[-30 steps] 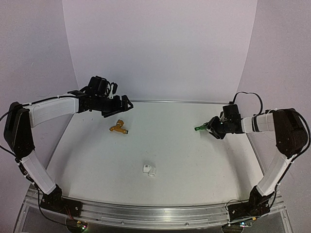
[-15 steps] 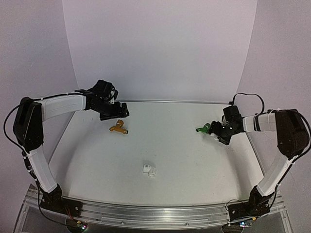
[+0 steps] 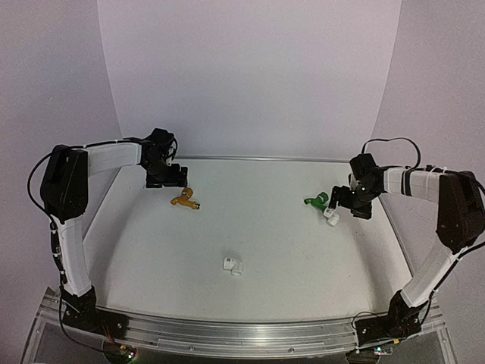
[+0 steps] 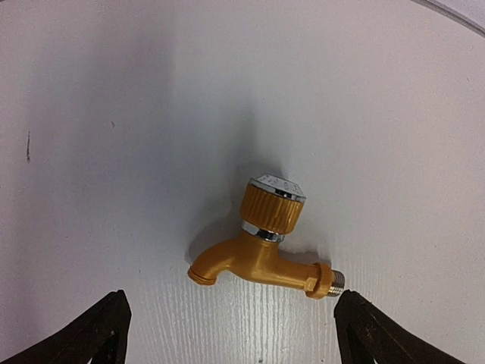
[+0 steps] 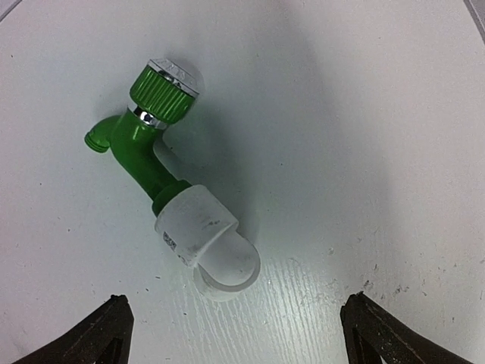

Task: Install the water faucets
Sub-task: Place the pipe with the faucet installed at the center of the board, then pick up the pipeline at the center of the board.

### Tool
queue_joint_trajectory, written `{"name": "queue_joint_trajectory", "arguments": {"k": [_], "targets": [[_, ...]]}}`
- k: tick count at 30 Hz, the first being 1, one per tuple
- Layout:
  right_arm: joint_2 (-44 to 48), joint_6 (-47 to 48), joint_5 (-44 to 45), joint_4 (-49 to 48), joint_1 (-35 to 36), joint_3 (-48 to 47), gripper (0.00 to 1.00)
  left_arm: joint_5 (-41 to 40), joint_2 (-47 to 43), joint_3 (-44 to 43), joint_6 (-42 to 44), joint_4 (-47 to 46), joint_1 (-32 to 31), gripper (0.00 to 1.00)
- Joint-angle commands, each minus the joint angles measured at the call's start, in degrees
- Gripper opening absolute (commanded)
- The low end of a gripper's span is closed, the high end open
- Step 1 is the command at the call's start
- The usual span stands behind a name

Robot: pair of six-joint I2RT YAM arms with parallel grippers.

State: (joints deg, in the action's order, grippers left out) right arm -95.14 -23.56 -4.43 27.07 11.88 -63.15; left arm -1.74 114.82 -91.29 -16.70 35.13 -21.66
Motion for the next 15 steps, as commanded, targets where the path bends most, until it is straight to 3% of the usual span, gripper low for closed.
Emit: {"name": "queue_joint_trajectory", "arguments": {"k": [1,9,15], "targets": [[5.5,1.9,-2.6,3.5,-0.2,-2.4,0.98,0.3,1.9,-4.9,2.6,2.6,1.0,0.98],[8.2,2.0,-11.2,1.0,1.0,-1.9,0.98,1.5,5.3,-7.6,3.7,4.3,1.3,0.96],[3.2,2.1,-7.4,0.7,13.5,-6.1,0.98,3.5,8.0,-9.0,3.7,4.4,1.2,0.91]]}}
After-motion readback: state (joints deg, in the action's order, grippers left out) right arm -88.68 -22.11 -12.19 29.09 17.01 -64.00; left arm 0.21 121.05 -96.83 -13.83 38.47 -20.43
